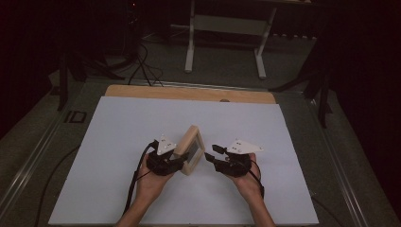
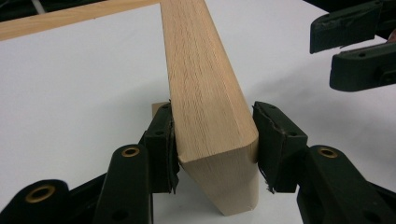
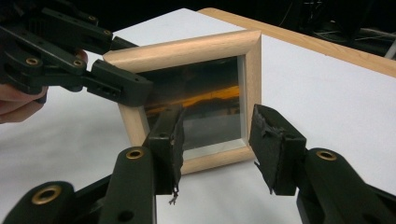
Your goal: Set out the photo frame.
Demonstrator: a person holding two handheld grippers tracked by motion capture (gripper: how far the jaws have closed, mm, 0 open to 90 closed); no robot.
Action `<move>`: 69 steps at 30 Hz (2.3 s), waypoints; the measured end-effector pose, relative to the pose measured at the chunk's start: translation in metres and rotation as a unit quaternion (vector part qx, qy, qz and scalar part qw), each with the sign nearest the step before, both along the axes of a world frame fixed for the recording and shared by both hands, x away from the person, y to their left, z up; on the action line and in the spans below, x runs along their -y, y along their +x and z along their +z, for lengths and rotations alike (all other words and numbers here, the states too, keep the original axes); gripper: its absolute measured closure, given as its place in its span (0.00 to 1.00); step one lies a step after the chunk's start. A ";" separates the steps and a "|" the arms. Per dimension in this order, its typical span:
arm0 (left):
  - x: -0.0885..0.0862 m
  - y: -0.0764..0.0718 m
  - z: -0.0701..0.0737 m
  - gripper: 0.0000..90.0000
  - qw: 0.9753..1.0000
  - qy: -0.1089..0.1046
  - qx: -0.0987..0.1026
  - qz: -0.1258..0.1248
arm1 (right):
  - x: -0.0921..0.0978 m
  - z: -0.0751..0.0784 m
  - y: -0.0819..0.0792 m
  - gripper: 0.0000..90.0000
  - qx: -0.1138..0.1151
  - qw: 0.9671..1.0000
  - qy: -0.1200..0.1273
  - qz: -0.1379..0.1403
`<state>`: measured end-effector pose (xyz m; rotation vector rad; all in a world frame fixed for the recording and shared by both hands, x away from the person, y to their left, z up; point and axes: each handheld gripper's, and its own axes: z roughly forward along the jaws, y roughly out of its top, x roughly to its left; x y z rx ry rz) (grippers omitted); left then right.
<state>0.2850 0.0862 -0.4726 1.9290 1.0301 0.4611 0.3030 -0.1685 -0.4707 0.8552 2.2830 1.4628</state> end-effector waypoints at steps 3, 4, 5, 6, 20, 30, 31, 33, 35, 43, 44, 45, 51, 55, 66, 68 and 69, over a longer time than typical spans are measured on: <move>0.001 0.000 0.000 0.60 1.000 0.002 0.003 -0.001 | 0.001 0.001 0.000 0.60 0.000 1.000 0.001 -0.003; 0.001 0.000 0.000 0.60 1.000 0.003 0.004 -0.002 | 0.002 0.001 0.000 0.60 0.001 1.000 0.002 -0.004; 0.001 -0.001 0.000 0.60 1.000 0.003 0.004 -0.003 | 0.002 0.002 0.000 0.60 0.002 1.000 0.003 -0.005; 0.002 -0.001 0.000 0.60 1.000 0.005 0.005 -0.004 | 0.002 0.002 0.000 0.60 0.003 1.000 0.003 -0.006; 0.010 -0.006 0.002 0.62 0.999 0.032 0.026 -0.035 | 0.001 0.020 0.000 0.60 0.023 0.999 0.009 -0.020; 0.011 -0.009 0.003 0.64 0.995 0.050 0.037 -0.073 | -0.013 0.029 0.013 0.71 0.034 0.999 0.013 -0.036; 0.012 -0.009 0.002 0.64 0.995 0.049 0.039 -0.076 | -0.015 0.030 0.014 0.76 0.037 0.998 0.012 -0.040; 0.012 -0.010 0.002 0.65 0.994 0.055 0.042 -0.083 | -0.018 0.032 0.017 0.84 0.042 0.998 0.005 -0.042; 0.013 -0.011 0.002 0.65 0.993 0.059 0.046 -0.088 | -0.022 0.033 0.019 0.93 0.044 0.998 0.002 -0.040; 0.013 -0.011 0.002 0.65 0.993 0.060 0.047 -0.094 | -0.033 0.034 0.031 1.00 0.043 0.998 -0.013 -0.044; 0.013 -0.011 0.002 0.65 0.993 0.060 0.047 -0.094 | -0.034 0.034 0.033 1.00 0.041 0.998 -0.014 -0.045; 0.013 -0.011 0.002 0.65 0.993 0.061 0.047 -0.094 | -0.036 0.034 0.036 1.00 0.039 0.998 -0.015 -0.048; 0.013 -0.011 0.002 0.65 0.992 0.064 0.051 -0.098 | -0.046 0.026 0.046 1.00 0.034 0.997 -0.042 -0.057; 0.013 -0.011 0.002 0.65 0.991 0.067 0.053 -0.099 | -0.048 0.022 0.050 1.00 0.028 0.997 -0.050 -0.056; 0.010 -0.009 0.001 0.63 0.992 0.071 0.055 -0.085 | -0.045 0.023 0.050 1.00 0.018 0.996 -0.055 -0.061; 0.008 -0.008 0.001 0.62 0.993 0.068 0.053 -0.081 | -0.044 0.023 0.049 1.00 0.018 0.996 -0.056 -0.063; 0.006 -0.007 0.001 0.62 0.993 0.069 0.052 -0.080 | -0.044 0.023 0.049 1.00 0.018 0.996 -0.057 -0.064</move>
